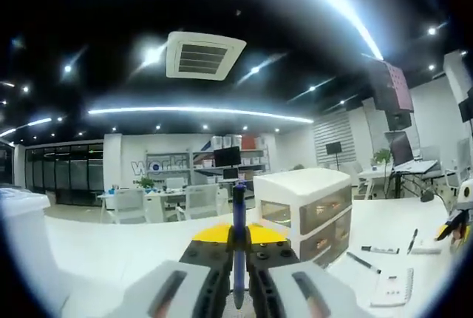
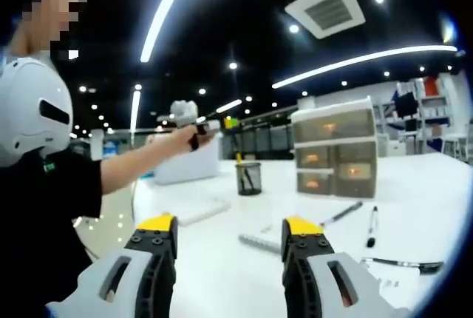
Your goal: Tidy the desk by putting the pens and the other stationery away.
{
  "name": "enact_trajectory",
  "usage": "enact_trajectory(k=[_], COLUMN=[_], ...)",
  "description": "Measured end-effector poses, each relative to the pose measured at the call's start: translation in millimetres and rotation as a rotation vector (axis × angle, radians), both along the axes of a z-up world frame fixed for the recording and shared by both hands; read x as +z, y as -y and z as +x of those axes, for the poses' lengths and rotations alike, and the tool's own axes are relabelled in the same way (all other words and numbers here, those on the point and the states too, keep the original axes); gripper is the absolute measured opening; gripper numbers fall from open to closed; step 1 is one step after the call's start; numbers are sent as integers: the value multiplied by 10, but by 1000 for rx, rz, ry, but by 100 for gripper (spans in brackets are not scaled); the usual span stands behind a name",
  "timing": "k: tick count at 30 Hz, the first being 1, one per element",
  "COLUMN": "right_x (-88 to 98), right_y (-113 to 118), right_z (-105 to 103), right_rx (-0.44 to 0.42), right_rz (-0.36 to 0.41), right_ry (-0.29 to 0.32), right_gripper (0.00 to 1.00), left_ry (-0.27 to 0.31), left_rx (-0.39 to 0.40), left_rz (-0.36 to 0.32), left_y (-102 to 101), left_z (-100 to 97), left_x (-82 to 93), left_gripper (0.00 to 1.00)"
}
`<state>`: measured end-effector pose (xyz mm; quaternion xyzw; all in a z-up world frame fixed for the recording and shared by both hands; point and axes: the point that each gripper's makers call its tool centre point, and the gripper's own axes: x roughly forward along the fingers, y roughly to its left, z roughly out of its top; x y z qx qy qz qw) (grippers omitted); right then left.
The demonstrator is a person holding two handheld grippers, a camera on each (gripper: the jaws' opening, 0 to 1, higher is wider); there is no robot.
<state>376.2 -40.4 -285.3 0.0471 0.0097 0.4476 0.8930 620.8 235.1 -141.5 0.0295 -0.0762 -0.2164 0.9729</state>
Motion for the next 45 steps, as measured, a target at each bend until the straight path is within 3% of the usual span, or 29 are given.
enact_trajectory(k=[9,23,30,45], right_x=[-24,-49,-69,-87], right_y=[3,-7,-8,-11], right_z=[-11,-34,-46,-44], right_rx=[-2,-5,-5,-6], right_rz=[-7,-17,-27,-38], right_ry=[-4,-8,-10,-10], right_gripper=[53,53,53,52], left_ry=[-38,-101,-138,-163], left_rx=[3,24,24,22], left_rz=[6,-2,2,6], left_y=[73,7,26,-83], left_z=[24,31,19,201], left_x=[-219,-529,-770,-970], left_gripper=[7,7,7,7])
